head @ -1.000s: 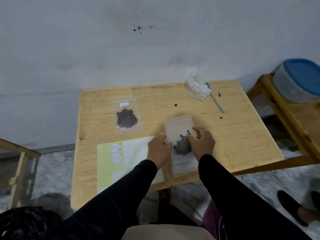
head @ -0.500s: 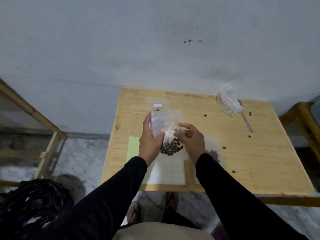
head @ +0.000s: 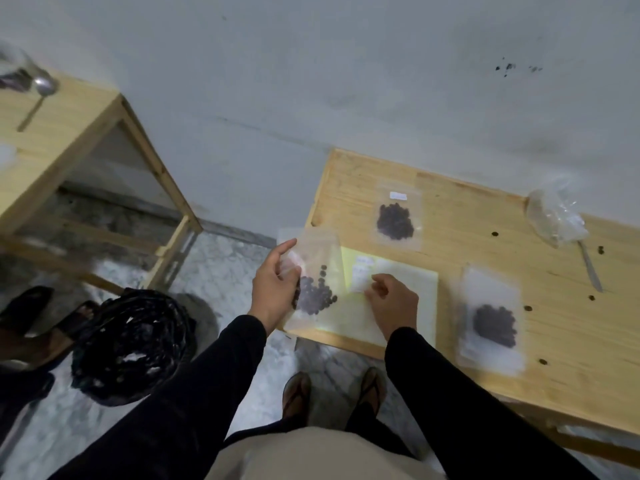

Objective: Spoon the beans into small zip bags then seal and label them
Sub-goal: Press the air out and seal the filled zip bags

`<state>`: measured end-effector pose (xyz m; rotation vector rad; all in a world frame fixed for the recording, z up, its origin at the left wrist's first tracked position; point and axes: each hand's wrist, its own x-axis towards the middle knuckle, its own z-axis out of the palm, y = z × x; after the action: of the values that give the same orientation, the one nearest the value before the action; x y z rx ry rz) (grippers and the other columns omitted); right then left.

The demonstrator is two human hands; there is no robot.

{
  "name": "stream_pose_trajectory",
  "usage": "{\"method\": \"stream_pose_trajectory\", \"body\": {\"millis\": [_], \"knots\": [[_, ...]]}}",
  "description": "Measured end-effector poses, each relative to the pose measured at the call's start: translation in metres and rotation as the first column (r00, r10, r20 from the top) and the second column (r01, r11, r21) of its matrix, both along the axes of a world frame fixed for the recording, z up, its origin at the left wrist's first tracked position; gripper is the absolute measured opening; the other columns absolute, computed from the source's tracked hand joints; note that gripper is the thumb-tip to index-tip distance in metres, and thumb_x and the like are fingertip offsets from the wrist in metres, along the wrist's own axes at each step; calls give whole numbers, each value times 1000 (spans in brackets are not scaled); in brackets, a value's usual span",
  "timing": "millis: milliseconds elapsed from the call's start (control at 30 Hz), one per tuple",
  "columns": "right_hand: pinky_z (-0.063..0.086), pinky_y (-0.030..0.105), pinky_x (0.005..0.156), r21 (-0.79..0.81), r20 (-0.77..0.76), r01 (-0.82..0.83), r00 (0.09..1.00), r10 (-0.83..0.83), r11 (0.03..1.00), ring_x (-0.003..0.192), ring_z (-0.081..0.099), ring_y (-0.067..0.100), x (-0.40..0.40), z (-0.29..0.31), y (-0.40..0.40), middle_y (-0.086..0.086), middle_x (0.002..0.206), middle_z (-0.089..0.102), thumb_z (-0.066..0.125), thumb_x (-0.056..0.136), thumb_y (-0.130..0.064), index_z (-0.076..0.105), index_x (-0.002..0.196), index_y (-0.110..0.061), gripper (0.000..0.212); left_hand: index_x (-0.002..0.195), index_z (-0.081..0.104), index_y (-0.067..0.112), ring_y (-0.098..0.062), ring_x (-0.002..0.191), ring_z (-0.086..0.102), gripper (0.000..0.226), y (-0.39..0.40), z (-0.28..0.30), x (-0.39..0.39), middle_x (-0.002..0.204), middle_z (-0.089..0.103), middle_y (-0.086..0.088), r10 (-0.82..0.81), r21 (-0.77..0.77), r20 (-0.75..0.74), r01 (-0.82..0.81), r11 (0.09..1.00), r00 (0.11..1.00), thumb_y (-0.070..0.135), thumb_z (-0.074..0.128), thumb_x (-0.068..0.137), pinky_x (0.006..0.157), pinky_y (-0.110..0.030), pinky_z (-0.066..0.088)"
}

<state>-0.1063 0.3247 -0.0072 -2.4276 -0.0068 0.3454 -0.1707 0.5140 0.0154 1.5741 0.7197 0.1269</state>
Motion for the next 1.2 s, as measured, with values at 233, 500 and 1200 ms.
{"method": "stream_pose_trajectory", "body": {"millis": [233,500,1200], "knots": [[42,24,83,9,12,84,996,-84,996,97,62,25,3,-3,14,10,100,69,59,86,-9,65,102,-6,17,118,56,38,-4,83,58,45,9,-2,-13,108,62,9,-15,-5,9,16,1000,1000,2,53,91,73,-18,51],[38,23,78,42,20,115,993,-116,992,95,59,25,1,-4,15,8,99,66,55,88,-8,60,100,-6,13,120,56,32,20,85,54,43,12,1,-12,98,55,25,-9,-10,16,9,1000,1000,0,53,91,65,-7,48],[40,25,78,140,-50,135,990,-130,981,91,56,20,-2,-4,18,5,98,61,52,92,-9,56,102,-8,11,119,57,34,-8,105,54,43,3,-12,-10,97,57,24,-49,-12,-25,48,999,999,2,54,91,82,-20,51]]}}
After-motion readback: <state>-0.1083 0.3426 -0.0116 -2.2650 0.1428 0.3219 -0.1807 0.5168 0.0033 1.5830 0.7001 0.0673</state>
